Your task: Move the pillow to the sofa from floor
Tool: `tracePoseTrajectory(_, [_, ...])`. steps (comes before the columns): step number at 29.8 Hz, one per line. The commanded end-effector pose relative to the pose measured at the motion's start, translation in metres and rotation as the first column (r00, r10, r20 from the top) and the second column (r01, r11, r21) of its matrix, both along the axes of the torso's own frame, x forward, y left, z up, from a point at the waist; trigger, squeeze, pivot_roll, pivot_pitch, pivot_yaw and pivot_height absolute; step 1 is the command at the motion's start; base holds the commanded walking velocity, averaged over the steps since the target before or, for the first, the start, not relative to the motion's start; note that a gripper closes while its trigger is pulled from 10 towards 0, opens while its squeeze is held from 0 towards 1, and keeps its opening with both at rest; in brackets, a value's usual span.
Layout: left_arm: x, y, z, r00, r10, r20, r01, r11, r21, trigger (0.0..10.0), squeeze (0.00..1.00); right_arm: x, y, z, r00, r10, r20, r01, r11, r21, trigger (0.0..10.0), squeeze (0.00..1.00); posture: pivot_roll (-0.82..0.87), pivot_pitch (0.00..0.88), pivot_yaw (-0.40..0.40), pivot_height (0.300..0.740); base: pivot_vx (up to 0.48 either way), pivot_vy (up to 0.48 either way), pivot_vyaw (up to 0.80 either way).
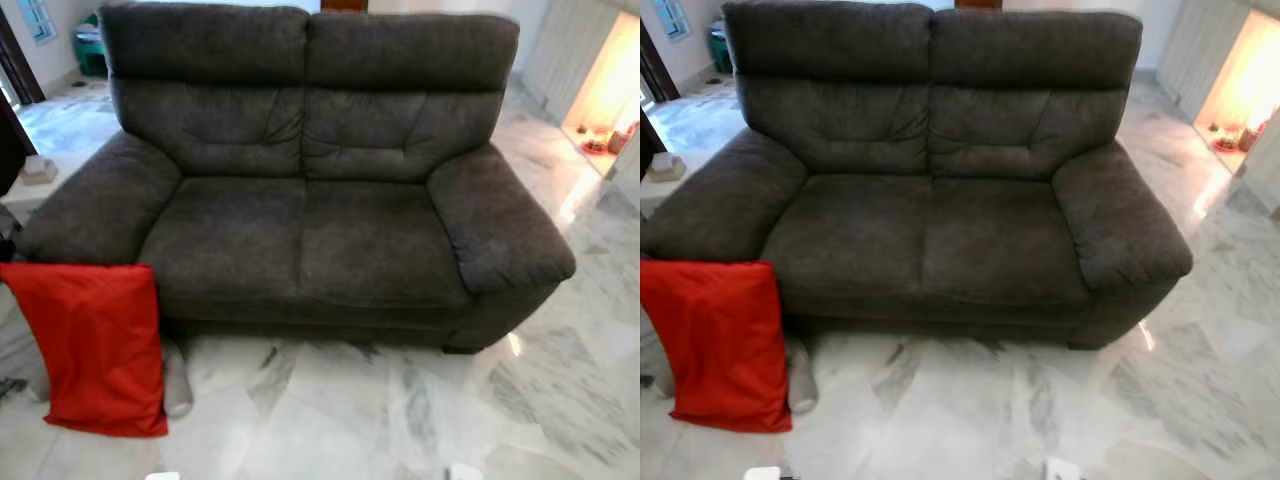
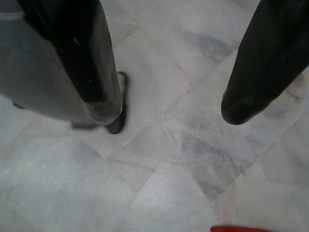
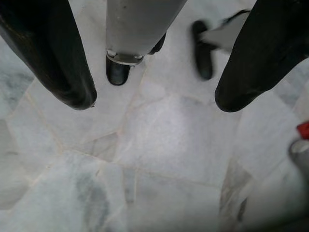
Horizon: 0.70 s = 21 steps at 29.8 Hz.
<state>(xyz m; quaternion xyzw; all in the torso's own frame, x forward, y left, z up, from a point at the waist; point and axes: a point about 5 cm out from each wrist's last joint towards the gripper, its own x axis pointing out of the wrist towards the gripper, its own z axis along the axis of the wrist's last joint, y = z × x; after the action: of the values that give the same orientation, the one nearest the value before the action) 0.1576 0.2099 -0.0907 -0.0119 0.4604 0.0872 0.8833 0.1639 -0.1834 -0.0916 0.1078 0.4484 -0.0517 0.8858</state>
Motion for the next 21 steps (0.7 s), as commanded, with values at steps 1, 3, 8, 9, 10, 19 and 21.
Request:
tracePoseTrajectory(1, [-0.0046, 0.0053, -0.0012, 1.000, 0.014, -0.022, -0.014, 1.000, 0.010, 10.0, 0.00, 0.0018, 0.0054, 0.0002, 1.000, 0.008, 0.002, -0.008, 1.000, 0.010, 10.0, 0.00, 0.10, 0.096, -0.020, 0.740, 0.000, 0.398, 0.00])
tracePoseTrajectory(3, [-0.0046, 0.0053, -0.0012, 1.000, 0.015, -0.022, -0.015, 1.000, 0.009, 10.0, 0.00, 0.0000, 0.0021, -0.0003, 1.000, 0.006, -0.002, -0.006, 1.000, 0.008, 10.0, 0.00, 0.10, 0.096, -0.020, 0.740, 0.000, 0.398, 0.00])
tracePoseTrajectory(8, [-0.0043, 0.0051, -0.0012, 1.000, 0.016, -0.022, -0.015, 1.000, 0.009, 10.0, 0.00, -0.0020, -0.0004, -0.0008, 1.000, 0.003, -0.007, -0.003, 1.000, 0.008, 10.0, 0.00, 0.10, 0.096, -0.021, 0.740, 0.000, 0.398, 0.00])
tracePoseTrajectory(9, [-0.0043, 0.0051, -0.0012, 1.000, 0.015, -0.022, -0.015, 1.000, 0.008, 10.0, 0.00, -0.0023, -0.0006, -0.0009, 1.000, 0.003, -0.008, -0.003, 1.000, 0.007, 10.0, 0.00, 0.10, 0.096, -0.021, 0.740, 0.000, 0.394, 0.00])
tracePoseTrajectory(10, [-0.0043, 0.0052, -0.0012, 1.000, 0.015, -0.022, -0.015, 1.000, 0.008, 10.0, 0.00, -0.0031, -0.0008, -0.0013, 1.000, 0.003, -0.012, -0.002, 1.000, 0.007, 10.0, 0.00, 0.10, 0.097, -0.021, 0.740, 0.000, 0.398, 0.00])
tracePoseTrajectory(19, [-0.0045, 0.0056, -0.0011, 1.000, 0.016, -0.022, -0.016, 1.000, 0.009, 10.0, 0.00, -0.0058, -0.0006, -0.0026, 1.000, 0.001, -0.025, -0.001, 1.000, 0.008, 10.0, 0.00, 0.10, 0.097, -0.019, 0.740, 0.000, 0.402, 0.00])
tracePoseTrajectory(21, [-0.0045, 0.0057, -0.0011, 1.000, 0.016, -0.022, -0.016, 1.000, 0.009, 10.0, 0.00, -0.0061, -0.0007, -0.0027, 1.000, 0.001, -0.027, -0.001, 1.000, 0.008, 10.0, 0.00, 0.10, 0.097, -0.019, 0.740, 0.000, 0.401, 0.00])
